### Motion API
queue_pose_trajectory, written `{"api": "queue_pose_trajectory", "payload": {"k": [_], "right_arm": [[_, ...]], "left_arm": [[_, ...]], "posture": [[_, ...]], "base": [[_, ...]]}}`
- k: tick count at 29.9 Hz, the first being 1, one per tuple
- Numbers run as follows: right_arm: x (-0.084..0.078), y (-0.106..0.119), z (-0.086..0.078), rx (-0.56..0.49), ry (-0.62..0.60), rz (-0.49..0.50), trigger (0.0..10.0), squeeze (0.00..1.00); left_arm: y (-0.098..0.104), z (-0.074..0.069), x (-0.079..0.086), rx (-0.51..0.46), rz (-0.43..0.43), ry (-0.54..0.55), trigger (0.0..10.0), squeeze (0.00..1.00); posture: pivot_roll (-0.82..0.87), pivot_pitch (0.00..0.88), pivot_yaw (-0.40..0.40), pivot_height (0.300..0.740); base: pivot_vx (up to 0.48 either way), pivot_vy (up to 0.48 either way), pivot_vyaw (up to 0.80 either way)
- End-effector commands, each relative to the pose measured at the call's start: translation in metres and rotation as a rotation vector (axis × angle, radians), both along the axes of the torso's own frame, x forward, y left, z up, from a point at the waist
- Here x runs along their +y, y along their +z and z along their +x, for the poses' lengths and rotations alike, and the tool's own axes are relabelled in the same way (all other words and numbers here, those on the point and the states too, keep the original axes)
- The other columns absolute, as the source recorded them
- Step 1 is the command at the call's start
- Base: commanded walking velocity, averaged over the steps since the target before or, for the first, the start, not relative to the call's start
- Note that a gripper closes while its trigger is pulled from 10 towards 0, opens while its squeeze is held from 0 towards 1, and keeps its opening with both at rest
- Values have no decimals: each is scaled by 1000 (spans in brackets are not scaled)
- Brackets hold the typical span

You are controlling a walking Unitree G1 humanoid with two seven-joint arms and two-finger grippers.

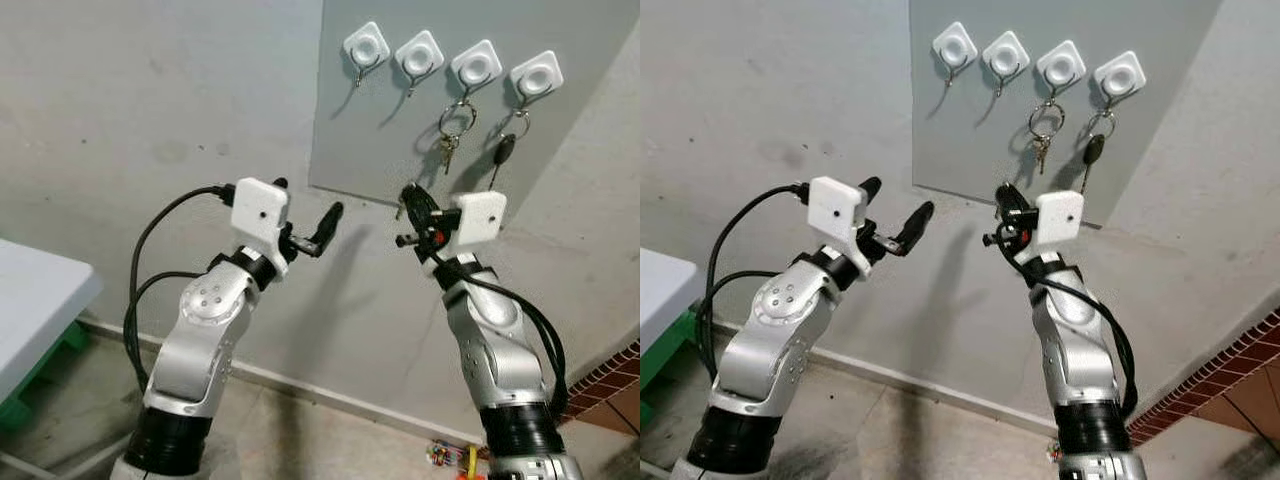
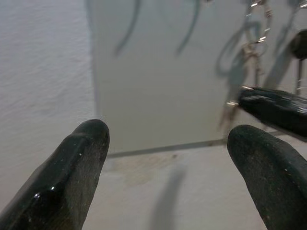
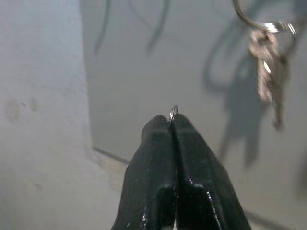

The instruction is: Hang keys on a hook

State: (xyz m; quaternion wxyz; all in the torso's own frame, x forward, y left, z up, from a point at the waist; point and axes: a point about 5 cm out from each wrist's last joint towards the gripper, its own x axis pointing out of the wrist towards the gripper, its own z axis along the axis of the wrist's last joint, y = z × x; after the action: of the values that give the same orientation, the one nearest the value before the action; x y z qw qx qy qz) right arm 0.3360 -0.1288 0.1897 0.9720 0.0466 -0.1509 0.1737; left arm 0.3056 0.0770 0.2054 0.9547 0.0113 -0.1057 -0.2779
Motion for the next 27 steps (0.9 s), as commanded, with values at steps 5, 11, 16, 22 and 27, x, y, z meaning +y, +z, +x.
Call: {"api": "queue_pose_trajectory", "payload": {"k": [5, 11, 16, 22, 27], "right_arm": [[3, 13, 8, -42, 28, 17, 10000, 0], [8, 23, 15, -74, 45, 31, 10000, 0], [9, 32, 20, -97, 52, 42, 10000, 0], [7, 43, 26, -128, 58, 48, 10000, 0], [8, 52, 28, -161, 94, 56, 10000, 0]], "left_arm": [[3, 3, -2, 10, 6, -27, 10000, 0], [6, 5, -2, -1, 5, -27, 10000, 0], [7, 6, -2, -2, 6, -27, 10000, 0], [10, 6, -1, -10, 7, -29, 10000, 0], [16, 6, -2, -26, 3, -37, 10000, 0]], "posture": [[6, 76, -44, 740], [7, 72, -46, 740], [10, 70, -43, 740], [15, 72, -41, 740], [19, 72, -42, 740]], "base": [[0, 0, 0], [0, 0, 0], [0, 0, 0], [0, 0, 0], [0, 0, 0]]}}
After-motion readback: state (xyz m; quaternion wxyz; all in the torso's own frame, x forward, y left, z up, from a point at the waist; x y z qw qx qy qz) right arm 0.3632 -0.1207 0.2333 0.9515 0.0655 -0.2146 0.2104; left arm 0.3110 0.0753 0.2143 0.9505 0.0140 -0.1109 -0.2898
